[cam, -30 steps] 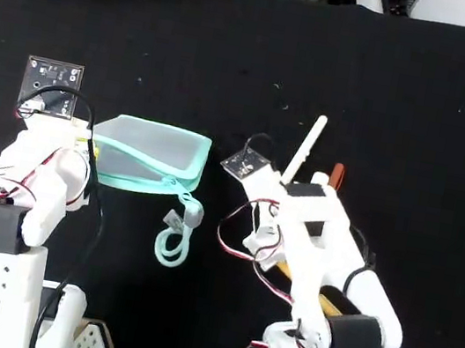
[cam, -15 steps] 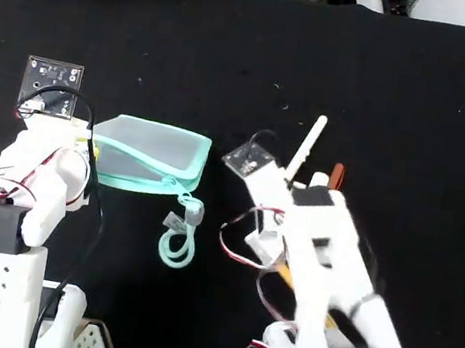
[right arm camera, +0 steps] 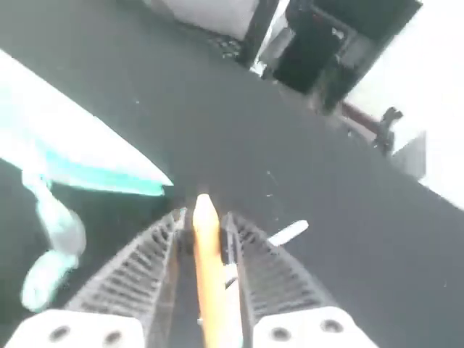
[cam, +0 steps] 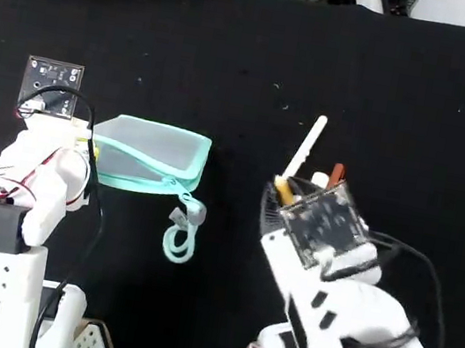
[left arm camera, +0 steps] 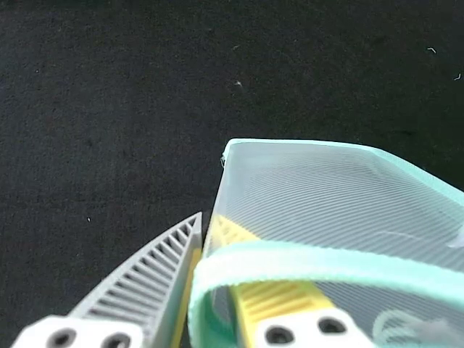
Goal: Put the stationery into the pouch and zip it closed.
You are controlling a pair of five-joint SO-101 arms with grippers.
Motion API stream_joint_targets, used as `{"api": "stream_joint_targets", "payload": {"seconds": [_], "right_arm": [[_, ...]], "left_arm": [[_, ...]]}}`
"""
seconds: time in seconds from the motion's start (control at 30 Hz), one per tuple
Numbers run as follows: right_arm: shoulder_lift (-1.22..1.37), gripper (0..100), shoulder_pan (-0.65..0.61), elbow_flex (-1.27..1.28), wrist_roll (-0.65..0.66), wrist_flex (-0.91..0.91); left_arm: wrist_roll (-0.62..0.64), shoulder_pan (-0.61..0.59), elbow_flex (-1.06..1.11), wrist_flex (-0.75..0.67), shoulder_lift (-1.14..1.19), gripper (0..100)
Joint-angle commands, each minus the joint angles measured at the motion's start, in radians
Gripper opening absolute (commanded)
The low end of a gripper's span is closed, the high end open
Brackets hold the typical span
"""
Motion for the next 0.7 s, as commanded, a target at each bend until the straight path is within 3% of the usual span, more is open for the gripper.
{"api": "stream_joint_targets", "payload": {"seconds": [0.0,0.27,0.67], "right_arm": [[-0.002,1.2,-0.167,-0.051,-0.109,-0.190],[0.002,1.3,-0.385,-0.047,-0.146,-0.555],[0.162,1.3,-0.528,0.128,-0.146,-0.901]], "left_arm": [[0.011,-0.005,-0.001,-0.018,0.003,3],[0.011,-0.005,0.001,-0.017,0.003,3],[0.011,-0.004,0.001,-0.017,0.003,3]]}}
